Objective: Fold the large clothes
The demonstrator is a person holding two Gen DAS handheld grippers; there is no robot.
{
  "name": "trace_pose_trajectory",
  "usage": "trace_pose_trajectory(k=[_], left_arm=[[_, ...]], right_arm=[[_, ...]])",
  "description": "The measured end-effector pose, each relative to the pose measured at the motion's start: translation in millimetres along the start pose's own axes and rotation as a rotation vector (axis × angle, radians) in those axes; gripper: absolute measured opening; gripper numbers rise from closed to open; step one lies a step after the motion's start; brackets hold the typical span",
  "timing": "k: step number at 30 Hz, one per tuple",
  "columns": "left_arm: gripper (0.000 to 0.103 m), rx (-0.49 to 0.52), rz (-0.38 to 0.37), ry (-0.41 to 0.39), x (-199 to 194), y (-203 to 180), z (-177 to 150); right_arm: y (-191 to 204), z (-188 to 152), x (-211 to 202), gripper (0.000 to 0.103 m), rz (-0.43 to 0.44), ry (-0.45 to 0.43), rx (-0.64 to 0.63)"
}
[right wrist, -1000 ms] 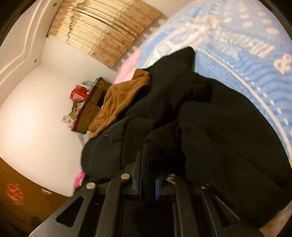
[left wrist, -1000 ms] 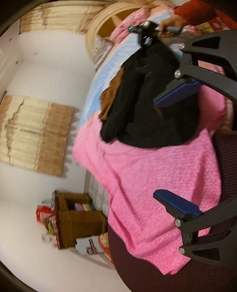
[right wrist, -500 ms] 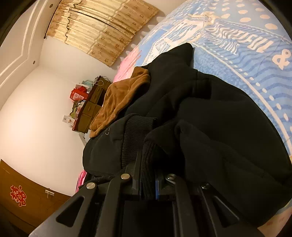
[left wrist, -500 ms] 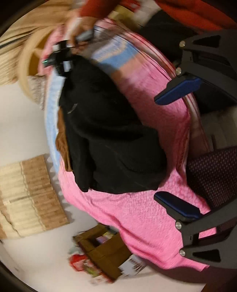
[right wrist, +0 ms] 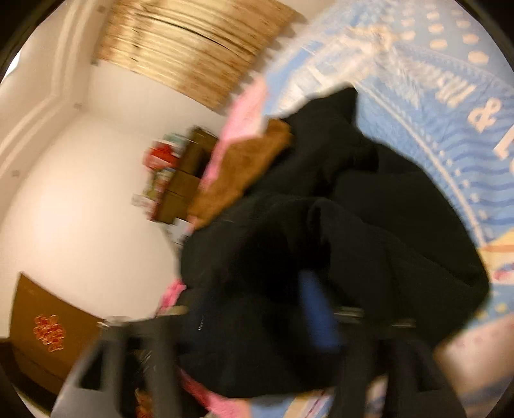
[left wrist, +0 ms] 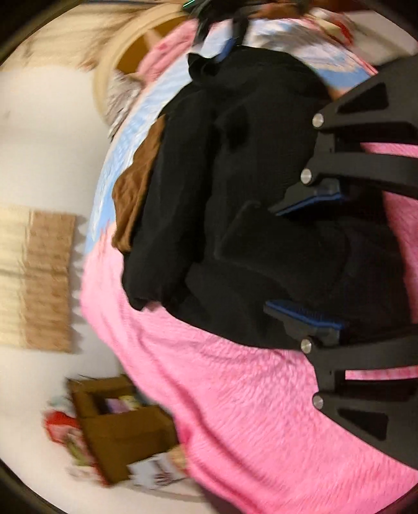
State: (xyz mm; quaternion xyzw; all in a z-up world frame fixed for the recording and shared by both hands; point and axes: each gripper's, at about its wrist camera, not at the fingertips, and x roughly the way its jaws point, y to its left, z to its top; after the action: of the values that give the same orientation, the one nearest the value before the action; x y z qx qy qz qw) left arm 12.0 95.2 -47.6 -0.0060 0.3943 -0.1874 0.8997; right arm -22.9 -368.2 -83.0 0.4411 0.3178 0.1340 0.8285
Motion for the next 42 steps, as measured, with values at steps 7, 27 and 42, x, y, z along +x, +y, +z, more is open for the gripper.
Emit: trace_pose_trajectory(k=[7,27,42], left_arm=[[0.054,-0.037,0.009,0.043,15,-4,-2],[0.016,-0.018,-0.068,-0.027,-6,-17,6],[0.016,-0.155,0.006,-0.279,34,-7,192]], right_arm=[[35,-7,-59,0.089,-0.119,-0.162,-0.316],[66,-13,25,0.024,-0.317,0.063,-0.801],[121,120,35,0.024,-0.391,-0.316,-0.635]])
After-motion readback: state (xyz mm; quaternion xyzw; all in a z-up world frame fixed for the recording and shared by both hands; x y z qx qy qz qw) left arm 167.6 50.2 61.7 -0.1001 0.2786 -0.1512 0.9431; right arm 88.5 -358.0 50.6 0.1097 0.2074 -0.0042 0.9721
